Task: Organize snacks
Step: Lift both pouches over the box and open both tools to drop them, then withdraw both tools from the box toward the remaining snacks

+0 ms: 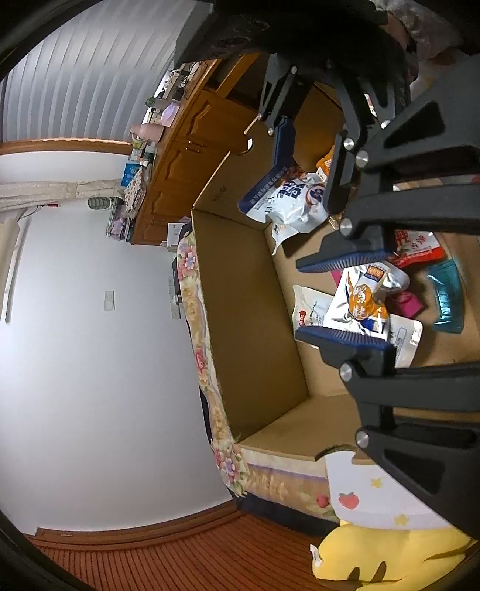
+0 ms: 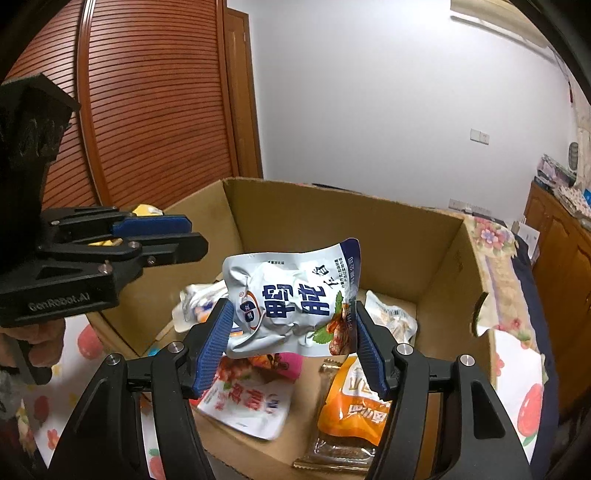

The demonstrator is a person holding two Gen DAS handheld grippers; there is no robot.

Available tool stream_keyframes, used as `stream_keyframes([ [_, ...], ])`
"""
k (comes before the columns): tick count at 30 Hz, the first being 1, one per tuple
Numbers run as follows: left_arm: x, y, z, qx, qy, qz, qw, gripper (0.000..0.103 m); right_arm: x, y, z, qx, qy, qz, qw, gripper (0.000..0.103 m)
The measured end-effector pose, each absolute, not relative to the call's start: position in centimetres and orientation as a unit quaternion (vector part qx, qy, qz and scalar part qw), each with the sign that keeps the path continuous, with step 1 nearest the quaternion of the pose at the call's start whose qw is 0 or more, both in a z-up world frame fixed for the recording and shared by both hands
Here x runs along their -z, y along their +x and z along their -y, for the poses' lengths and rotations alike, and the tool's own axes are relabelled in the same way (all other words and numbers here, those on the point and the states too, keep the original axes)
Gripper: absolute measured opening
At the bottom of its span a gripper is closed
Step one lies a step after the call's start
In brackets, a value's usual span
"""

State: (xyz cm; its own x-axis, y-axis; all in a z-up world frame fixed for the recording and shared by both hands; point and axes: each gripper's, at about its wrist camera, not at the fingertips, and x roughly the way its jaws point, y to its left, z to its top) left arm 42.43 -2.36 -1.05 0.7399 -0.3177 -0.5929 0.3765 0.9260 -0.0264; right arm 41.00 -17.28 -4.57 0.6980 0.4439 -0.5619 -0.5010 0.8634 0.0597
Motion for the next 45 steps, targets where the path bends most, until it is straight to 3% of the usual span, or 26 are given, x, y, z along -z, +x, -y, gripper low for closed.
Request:
stream_keyframes([
  [4,1.3,41.8,2.1,0.182,0.045,-0.31,0.932,0.044,4.8,41.3,17.3,-0.255,-0.049,-0.296,0.919,0.073],
  [26,-0.2,30.5,1.4,0.197,0.066,-0.271,0.94,0.044,0.1,31.4,20.8,-0.223,-0.062,-0.276,0.933,0.073],
  [45,7.6,26.3,-0.3,0.18,0.073,-0.307,0.932,0.045,6.2,28.6,27.0,-0.165,-0.038,-0.339,0.925,0.069],
])
